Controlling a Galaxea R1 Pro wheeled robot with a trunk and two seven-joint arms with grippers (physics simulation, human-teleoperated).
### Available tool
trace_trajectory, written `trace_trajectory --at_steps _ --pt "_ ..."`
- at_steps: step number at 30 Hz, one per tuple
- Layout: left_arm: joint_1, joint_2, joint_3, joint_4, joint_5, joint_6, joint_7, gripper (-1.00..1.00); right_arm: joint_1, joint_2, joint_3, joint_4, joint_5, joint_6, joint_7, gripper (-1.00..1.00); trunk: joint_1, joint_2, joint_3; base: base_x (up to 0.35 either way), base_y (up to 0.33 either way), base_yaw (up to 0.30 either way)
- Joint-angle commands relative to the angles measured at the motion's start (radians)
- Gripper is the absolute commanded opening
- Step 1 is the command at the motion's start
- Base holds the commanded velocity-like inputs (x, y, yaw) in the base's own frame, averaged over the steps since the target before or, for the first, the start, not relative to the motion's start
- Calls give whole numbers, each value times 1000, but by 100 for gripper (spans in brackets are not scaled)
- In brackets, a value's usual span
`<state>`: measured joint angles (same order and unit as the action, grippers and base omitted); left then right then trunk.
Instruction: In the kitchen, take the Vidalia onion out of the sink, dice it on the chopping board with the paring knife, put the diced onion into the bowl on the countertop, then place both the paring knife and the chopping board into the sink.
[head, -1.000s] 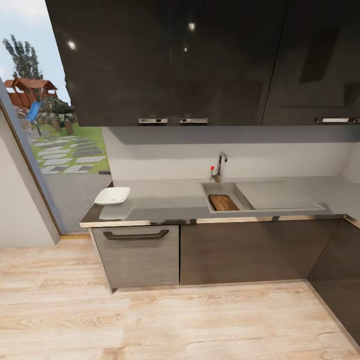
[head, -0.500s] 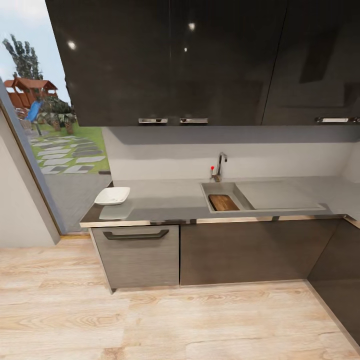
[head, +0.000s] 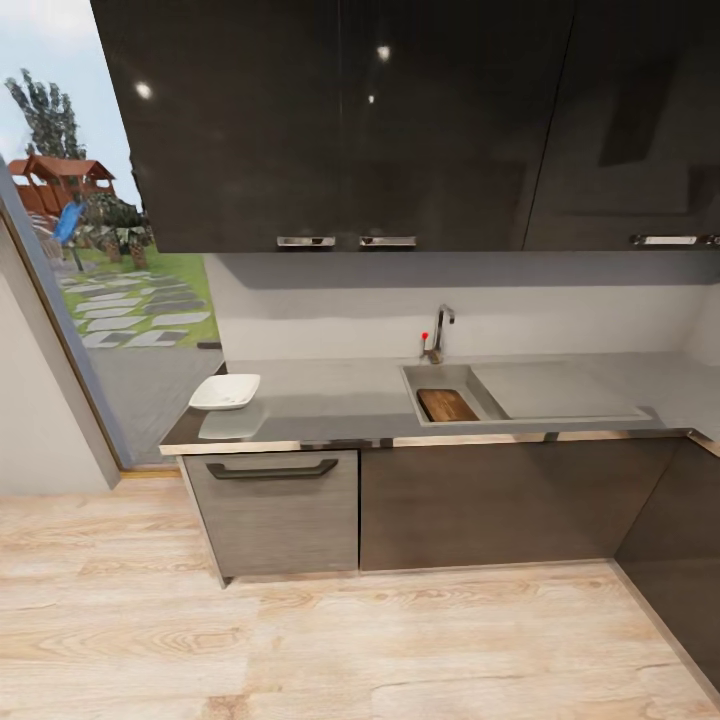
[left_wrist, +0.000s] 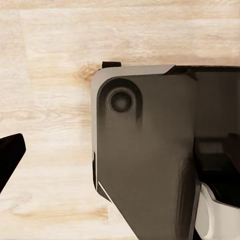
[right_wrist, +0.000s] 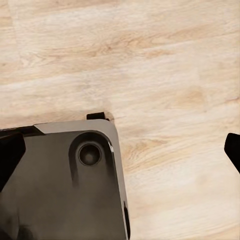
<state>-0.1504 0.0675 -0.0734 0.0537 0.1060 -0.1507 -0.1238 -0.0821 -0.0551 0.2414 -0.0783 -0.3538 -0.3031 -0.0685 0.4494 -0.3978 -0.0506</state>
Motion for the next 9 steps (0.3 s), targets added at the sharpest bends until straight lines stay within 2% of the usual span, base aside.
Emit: trace_trajectory --at_steps 1,9 --pt "-2 0 -8 5 11 -7 -5 100 -1 0 9 0 -7 -2 -4 100 1 -2 -2 0 0 0" --pt "-2 0 -8 5 11 -7 -5 100 -1 0 9 0 -7 -2 -4 100 1 -2 -2 0 0 0"
